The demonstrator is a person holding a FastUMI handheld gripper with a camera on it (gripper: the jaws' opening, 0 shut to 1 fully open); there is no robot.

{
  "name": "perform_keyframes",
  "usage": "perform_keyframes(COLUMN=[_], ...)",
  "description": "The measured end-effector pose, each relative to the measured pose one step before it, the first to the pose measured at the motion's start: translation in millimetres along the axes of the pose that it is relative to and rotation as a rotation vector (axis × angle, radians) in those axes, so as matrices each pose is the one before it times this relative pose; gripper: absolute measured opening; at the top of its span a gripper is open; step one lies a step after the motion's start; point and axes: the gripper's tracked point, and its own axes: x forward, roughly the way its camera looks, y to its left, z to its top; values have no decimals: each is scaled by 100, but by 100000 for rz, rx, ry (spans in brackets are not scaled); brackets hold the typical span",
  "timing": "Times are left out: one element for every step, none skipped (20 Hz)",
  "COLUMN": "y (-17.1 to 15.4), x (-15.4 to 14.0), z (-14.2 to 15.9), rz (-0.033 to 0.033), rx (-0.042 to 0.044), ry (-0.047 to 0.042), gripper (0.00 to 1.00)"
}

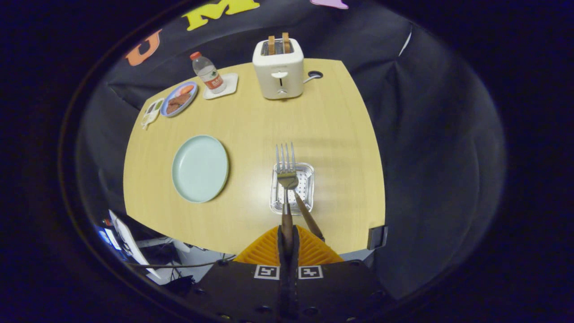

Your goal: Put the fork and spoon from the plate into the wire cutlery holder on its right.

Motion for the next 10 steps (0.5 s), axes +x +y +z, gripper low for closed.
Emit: perform_keyframes(y=[-600,-177,-75,-4,54,77,-191,-271,-38,138], x=[421,337,384,241,258,193,414,288,189,12], z=[-511,-379,-411,-173,-144,112,-37,161,61,-68], rz=[964,996,1072,1146,1168,868,-222,-574,-425,415], rx=[927,778,771,896,866,460,-58,201,321,334], ry=[2446,2467,2229,1755,1090,682,681,536,669,800], gripper=[1,0,0,0,1,1,2,2,2,2])
